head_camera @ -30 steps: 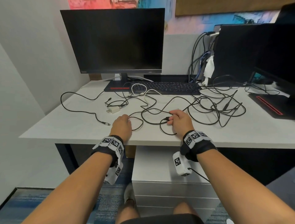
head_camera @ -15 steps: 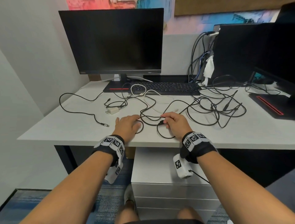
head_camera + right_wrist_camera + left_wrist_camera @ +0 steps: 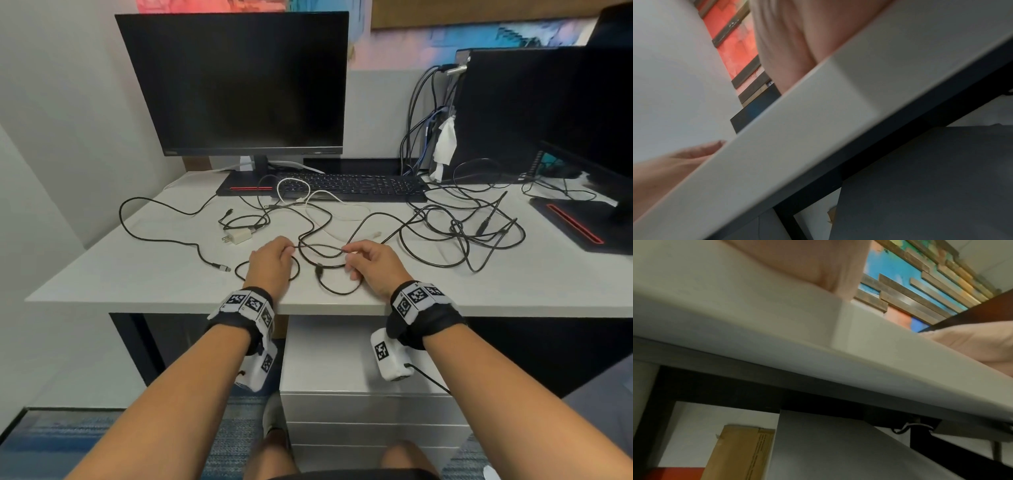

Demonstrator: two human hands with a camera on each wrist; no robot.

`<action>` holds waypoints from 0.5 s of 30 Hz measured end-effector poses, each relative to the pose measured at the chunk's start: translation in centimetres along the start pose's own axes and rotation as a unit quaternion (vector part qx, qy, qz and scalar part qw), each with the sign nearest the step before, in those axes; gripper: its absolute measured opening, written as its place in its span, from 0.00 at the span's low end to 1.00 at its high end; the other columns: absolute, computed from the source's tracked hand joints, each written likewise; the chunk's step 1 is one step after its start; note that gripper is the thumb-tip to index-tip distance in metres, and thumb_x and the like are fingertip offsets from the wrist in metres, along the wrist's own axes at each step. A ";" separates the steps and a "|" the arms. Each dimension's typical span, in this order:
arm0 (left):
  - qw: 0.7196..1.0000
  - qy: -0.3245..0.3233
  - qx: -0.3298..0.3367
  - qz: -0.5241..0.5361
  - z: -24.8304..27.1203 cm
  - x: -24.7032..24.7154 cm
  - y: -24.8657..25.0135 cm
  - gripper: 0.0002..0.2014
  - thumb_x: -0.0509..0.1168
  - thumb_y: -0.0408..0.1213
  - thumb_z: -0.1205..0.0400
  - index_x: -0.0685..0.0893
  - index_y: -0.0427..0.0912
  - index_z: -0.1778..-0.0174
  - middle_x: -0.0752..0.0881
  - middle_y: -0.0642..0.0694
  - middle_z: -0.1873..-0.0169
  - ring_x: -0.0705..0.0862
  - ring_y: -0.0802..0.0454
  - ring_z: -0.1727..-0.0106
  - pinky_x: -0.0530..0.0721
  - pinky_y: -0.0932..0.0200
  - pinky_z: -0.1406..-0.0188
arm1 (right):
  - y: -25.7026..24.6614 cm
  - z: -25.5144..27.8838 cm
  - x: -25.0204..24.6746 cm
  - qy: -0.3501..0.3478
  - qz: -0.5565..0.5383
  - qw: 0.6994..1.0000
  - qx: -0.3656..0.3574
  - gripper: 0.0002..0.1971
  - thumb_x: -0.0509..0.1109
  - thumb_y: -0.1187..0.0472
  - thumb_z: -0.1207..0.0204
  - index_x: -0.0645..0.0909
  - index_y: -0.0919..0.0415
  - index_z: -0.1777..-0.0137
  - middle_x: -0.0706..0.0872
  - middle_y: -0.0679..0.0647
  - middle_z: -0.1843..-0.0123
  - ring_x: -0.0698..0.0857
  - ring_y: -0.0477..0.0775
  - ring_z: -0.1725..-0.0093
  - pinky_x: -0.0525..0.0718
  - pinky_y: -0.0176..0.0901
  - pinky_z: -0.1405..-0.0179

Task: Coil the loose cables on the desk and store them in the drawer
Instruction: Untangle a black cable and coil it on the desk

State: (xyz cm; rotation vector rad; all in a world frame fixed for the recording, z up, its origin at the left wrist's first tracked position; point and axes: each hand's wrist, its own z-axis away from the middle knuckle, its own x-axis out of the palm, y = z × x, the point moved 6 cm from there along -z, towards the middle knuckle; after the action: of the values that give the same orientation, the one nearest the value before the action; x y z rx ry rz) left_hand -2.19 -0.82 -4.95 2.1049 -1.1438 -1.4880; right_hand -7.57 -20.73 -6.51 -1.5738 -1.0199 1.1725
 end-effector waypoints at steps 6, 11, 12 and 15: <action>0.995 0.056 -0.054 0.062 0.5 -1.2 -0.1 0.09 0.54 0.35 0.13 0.78 0.41 0.54 0.81 0.44 0.63 0.77 0.48 0.62 0.71 0.59 0.65 | -0.3 -0.1 -0.4 0.019 0.042 0.999 0.028 0.09 0.65 0.55 0.18 0.82 0.56 0.57 0.81 0.49 0.76 0.79 0.48 0.71 0.79 0.41 0.55; 0.999 0.044 -0.010 0.026 -0.6 -2.1 1.1 0.08 0.55 0.33 0.15 0.79 0.42 0.56 0.81 0.47 0.63 0.78 0.49 0.60 0.71 0.59 0.64 | -3.0 0.0 -0.2 0.062 -0.173 0.981 0.060 0.13 0.62 0.54 0.16 0.76 0.59 0.60 0.68 0.48 0.80 0.78 0.48 0.75 0.81 0.51 0.52; 0.999 0.039 0.005 0.024 -0.9 -2.3 1.5 0.08 0.56 0.33 0.15 0.80 0.41 0.54 0.81 0.47 0.62 0.79 0.48 0.58 0.72 0.59 0.61 | -4.1 0.1 0.1 0.057 -0.239 0.968 0.057 0.13 0.61 0.55 0.15 0.75 0.59 0.60 0.66 0.47 0.81 0.75 0.47 0.79 0.81 0.50 0.57; 0.999 0.027 0.017 0.041 -1.3 -3.0 2.3 0.11 0.57 0.32 0.15 0.84 0.37 0.44 0.83 0.44 0.55 0.82 0.44 0.49 0.82 0.50 0.47 | -7.4 0.3 0.7 0.018 -0.395 0.918 0.044 0.12 0.57 0.56 0.13 0.78 0.61 0.51 0.71 0.48 0.79 0.68 0.45 0.81 0.72 0.39 0.75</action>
State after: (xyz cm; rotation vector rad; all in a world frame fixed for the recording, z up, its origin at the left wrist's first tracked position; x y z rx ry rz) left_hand -2.41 -0.24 -1.03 2.0805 -1.2298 -1.3751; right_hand -8.48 -18.07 0.39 -0.9368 -1.3733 0.6051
